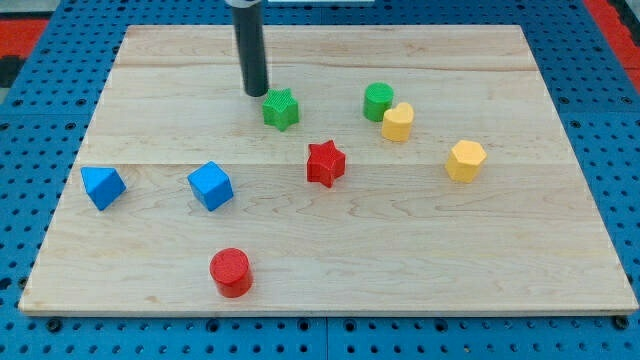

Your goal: Move the green star slightly towards the red star

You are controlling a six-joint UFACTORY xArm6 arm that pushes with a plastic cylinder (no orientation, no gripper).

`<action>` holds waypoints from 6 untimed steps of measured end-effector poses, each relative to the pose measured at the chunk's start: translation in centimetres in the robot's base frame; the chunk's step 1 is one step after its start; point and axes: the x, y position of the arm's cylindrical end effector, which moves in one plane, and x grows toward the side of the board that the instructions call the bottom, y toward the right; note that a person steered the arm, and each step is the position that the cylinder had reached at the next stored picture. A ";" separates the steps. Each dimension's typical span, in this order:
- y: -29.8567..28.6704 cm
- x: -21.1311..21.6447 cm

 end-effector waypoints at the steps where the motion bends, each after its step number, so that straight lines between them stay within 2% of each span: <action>1: -2.2 0.6; 4: 5.9 2.0; 5: 7.0 2.0; 6: 4.8 0.3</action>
